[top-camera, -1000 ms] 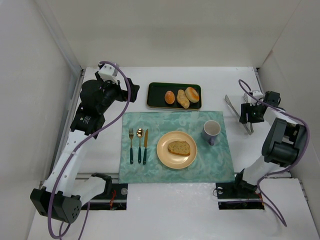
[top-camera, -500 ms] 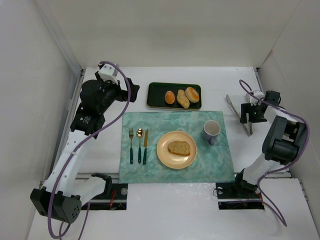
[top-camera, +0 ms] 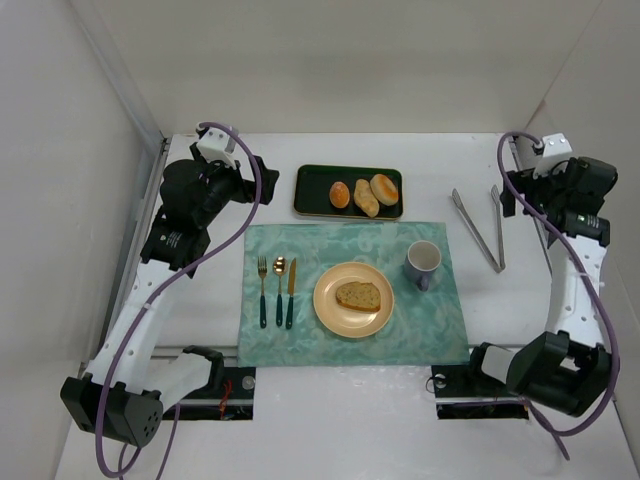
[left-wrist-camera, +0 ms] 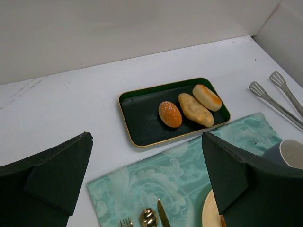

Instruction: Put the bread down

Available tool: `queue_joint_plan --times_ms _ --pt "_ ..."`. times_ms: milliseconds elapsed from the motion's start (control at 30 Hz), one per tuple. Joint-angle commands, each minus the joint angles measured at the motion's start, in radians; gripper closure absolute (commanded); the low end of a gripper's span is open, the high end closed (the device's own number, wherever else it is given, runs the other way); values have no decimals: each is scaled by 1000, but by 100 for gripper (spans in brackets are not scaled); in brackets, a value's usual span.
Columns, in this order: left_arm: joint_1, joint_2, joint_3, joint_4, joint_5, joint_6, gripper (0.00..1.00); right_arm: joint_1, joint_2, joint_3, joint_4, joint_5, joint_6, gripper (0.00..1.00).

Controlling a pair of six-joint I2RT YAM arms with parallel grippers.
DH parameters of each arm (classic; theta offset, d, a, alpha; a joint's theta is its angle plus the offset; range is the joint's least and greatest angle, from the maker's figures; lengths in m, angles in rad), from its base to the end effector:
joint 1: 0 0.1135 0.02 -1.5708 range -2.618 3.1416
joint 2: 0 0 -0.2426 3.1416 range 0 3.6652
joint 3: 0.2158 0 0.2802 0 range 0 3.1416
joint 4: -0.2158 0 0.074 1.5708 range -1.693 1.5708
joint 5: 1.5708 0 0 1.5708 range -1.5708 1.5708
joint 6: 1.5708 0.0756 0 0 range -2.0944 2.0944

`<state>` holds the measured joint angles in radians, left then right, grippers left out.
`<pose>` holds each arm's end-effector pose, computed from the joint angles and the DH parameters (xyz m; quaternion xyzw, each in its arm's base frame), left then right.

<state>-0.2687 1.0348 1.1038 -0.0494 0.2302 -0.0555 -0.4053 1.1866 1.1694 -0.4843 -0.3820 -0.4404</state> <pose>0.2968 -0.0996 0.4037 0.1555 0.6828 -0.1938 0.6870 0.3145 -0.1043 0.3244 -0.1115 0.8430 -0.0563 0.5232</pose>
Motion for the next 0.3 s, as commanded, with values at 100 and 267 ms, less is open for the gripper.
queue_joint_plan --times_ms 100,267 --pt "-3 -27 -4 42 -5 13 0 -4 -50 -63 53 -58 138 0" --pt "-3 -18 -4 42 -5 13 0 -4 -100 -63 73 -141 160 0"
